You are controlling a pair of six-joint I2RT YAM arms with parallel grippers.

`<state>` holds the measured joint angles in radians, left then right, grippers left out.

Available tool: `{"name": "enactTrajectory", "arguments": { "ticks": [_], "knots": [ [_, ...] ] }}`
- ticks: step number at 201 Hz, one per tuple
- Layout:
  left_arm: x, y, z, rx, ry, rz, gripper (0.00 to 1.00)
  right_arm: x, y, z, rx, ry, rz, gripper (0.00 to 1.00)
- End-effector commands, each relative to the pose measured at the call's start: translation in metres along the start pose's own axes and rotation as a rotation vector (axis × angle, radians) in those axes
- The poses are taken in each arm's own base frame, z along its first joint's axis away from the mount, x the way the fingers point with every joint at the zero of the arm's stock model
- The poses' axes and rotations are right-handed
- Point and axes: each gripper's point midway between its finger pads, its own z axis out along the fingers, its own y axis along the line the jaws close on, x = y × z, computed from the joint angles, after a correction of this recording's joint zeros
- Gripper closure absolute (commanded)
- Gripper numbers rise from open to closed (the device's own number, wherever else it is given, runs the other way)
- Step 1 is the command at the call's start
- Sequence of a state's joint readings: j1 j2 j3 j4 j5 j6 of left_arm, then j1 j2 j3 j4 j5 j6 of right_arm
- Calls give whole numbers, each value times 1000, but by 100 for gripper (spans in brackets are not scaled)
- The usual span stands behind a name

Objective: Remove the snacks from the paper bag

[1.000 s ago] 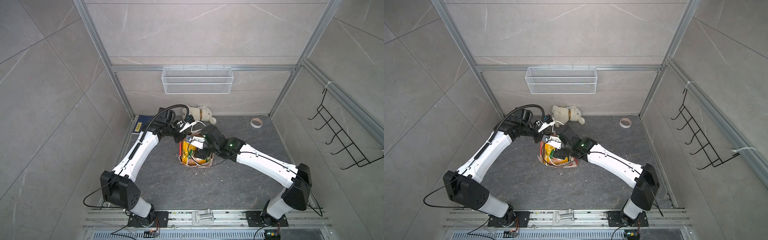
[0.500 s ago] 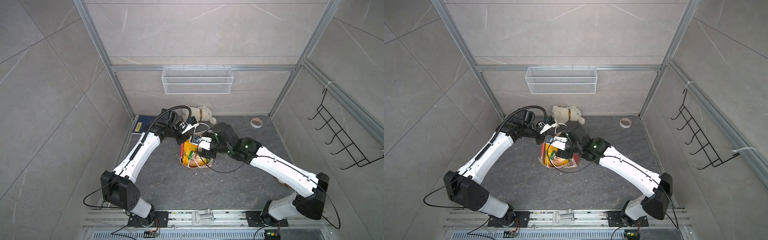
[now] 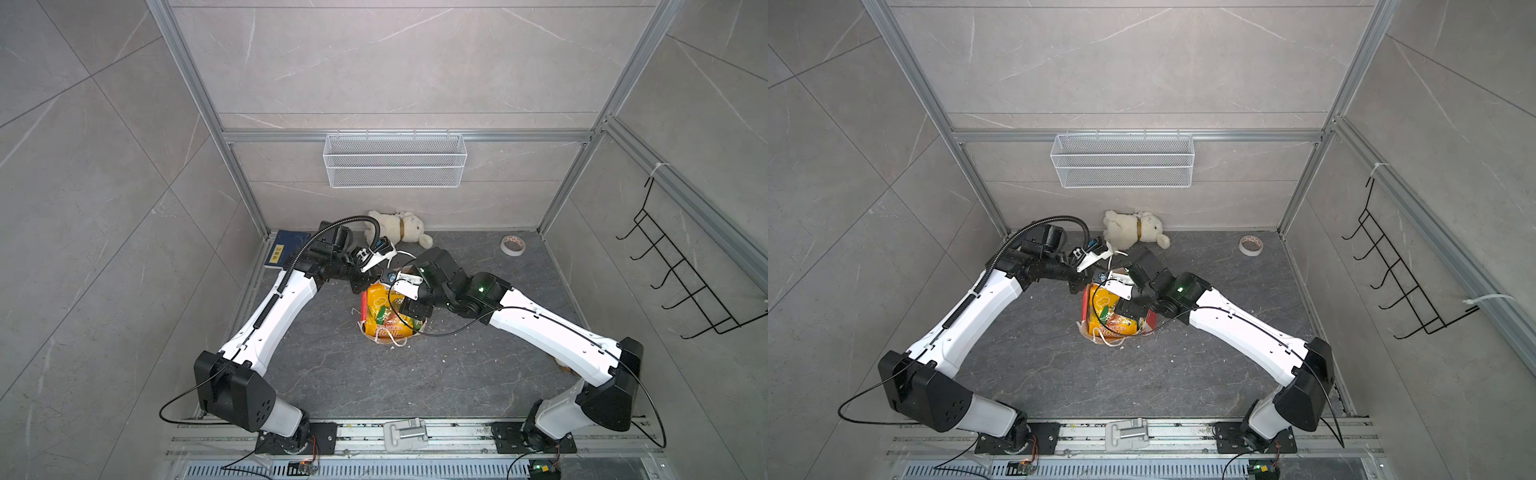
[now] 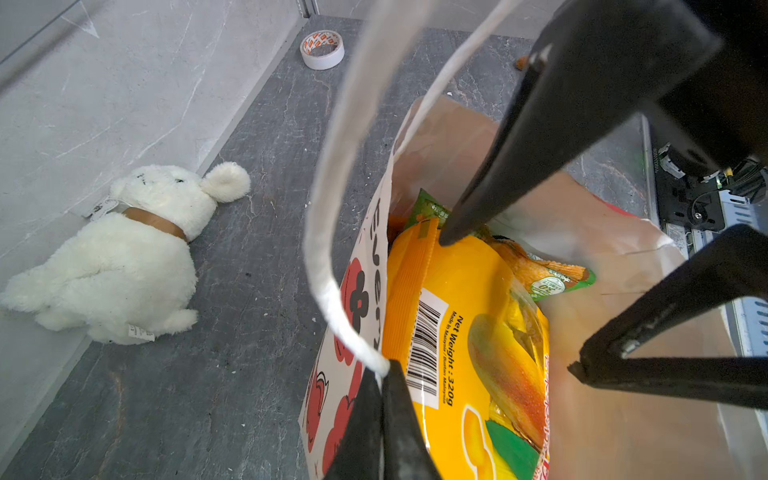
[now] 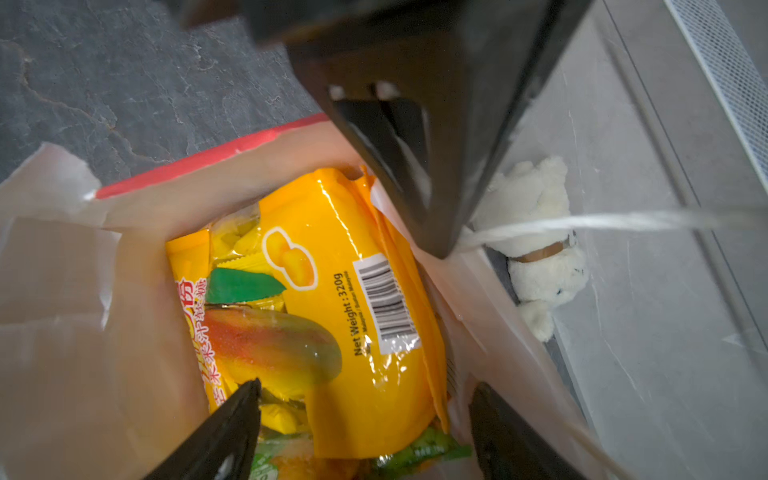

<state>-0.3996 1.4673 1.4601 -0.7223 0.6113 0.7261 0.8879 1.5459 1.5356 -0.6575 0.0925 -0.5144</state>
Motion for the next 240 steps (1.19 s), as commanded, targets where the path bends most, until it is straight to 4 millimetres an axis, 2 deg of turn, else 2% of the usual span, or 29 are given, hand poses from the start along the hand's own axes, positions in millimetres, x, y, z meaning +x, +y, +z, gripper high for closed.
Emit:
{"name": "enactTrajectory", "arguments": {
  "ticks": [1,27,41,75,91,109,157,175,204,240],
  "knots": [
    [-34,-21,-19,36,-133,84,100,15,-2,1,23,96,96,21],
    [-33,-23,-19,28,-146,77,100,15,5,-2,27,92,224,24],
    [-33,-24,-19,27,-149,69,100,13,7,-5,34,101,301,28],
    [-34,-22,-18,14,-166,67,100,5,12,-8,100,96,615,38],
    [-35,-21,-19,16,-166,63,100,9,12,-10,192,142,732,40],
    [-33,-21,-17,13,-165,64,100,12,12,-11,253,160,791,38],
    [-30,-18,-13,13,-156,58,100,25,16,3,294,207,893,36],
    [-31,-19,-13,19,-156,58,100,28,18,11,258,205,931,36],
    [-32,-18,-13,13,-165,67,100,36,9,19,259,196,990,34],
    [-30,-18,-11,18,-161,66,100,28,5,28,241,160,984,34]
  ]
}}
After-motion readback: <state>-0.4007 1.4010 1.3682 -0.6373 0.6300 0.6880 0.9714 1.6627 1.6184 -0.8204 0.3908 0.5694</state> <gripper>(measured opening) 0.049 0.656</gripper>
